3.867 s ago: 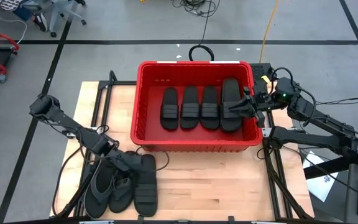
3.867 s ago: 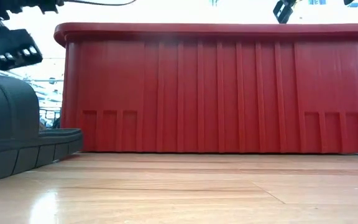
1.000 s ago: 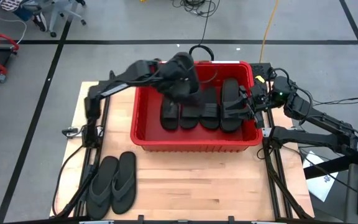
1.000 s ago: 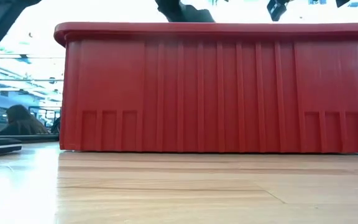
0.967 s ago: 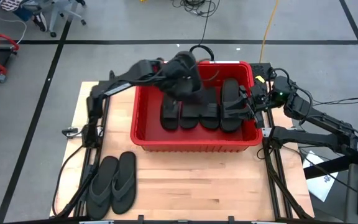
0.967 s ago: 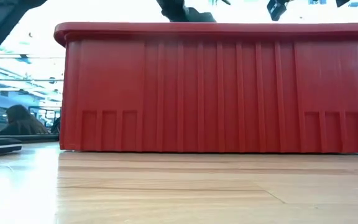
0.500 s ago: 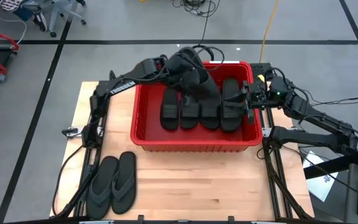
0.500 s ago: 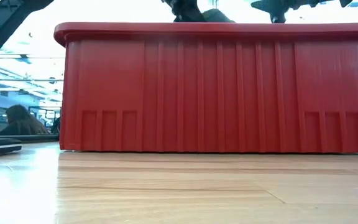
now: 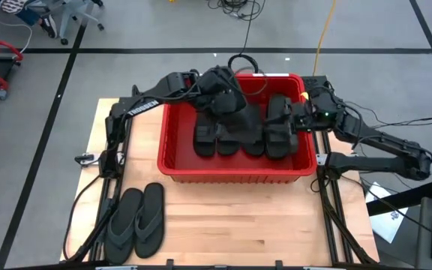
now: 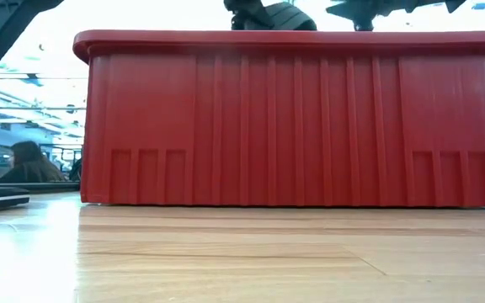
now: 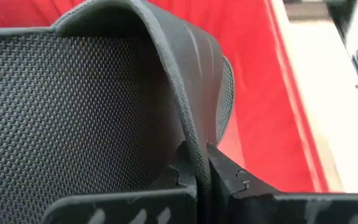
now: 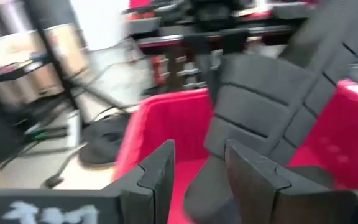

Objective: Pick and place slides into bin
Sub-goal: Put the black slide into the red container

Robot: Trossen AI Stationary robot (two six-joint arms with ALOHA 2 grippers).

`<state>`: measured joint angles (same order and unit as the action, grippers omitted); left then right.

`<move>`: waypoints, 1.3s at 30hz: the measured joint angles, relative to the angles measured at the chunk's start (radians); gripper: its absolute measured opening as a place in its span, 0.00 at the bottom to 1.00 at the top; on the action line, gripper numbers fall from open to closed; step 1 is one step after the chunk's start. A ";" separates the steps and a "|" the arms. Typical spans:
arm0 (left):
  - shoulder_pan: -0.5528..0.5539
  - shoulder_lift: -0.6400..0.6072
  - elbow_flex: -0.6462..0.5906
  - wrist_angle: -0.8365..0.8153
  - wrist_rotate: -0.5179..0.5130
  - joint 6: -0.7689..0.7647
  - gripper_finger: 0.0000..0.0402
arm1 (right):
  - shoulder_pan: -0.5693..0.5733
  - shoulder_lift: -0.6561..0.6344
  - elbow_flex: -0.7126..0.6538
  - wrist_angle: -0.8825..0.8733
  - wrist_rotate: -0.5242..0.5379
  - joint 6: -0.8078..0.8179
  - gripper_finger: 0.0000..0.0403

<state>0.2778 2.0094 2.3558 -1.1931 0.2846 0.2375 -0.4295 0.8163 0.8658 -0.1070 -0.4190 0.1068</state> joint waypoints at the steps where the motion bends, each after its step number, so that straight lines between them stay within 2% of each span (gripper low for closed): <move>1: 0.002 0.000 0.000 0.036 -0.001 -0.023 0.00 | 0.005 0.008 0.000 0.011 0.033 0.001 0.32; 4: 0.004 0.000 0.000 0.084 0.022 -0.038 0.00 | 0.006 0.023 0.000 0.037 0.102 -0.007 0.32; 10: 0.003 0.000 0.000 0.088 0.028 -0.080 0.00 | 0.007 0.038 0.000 0.024 0.105 -0.108 0.32; 16: 0.022 0.000 0.000 0.093 0.005 -0.136 0.00 | 0.007 0.036 0.000 0.022 0.105 -0.132 0.32; 20: 0.022 0.000 0.000 0.038 0.081 -0.092 0.00 | 0.007 0.013 0.000 0.024 0.101 -0.228 0.34; 24: 0.007 0.000 0.000 -0.008 0.104 -0.048 0.00 | 0.007 0.004 0.001 0.029 0.099 -0.280 0.39; 28: 0.003 0.000 0.000 -0.047 0.181 0.005 0.00 | 0.006 0.012 0.001 0.047 0.014 -0.285 0.43; 31: -0.006 0.000 0.000 -0.053 0.269 0.012 0.00 | 0.006 0.027 0.001 0.112 -0.083 -0.226 0.43; 34: -0.020 0.000 0.000 -0.054 0.314 0.011 0.00 | 0.007 0.040 0.001 0.208 -0.172 -0.164 0.43; 39: -0.045 0.009 0.001 -0.075 0.334 -0.003 0.00 | 0.040 0.059 0.001 0.306 -0.213 -0.148 0.42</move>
<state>0.2324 2.0181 2.3565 -1.2684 0.6185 0.2347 -0.3897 0.8749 0.8665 0.1989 -0.6319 -0.0410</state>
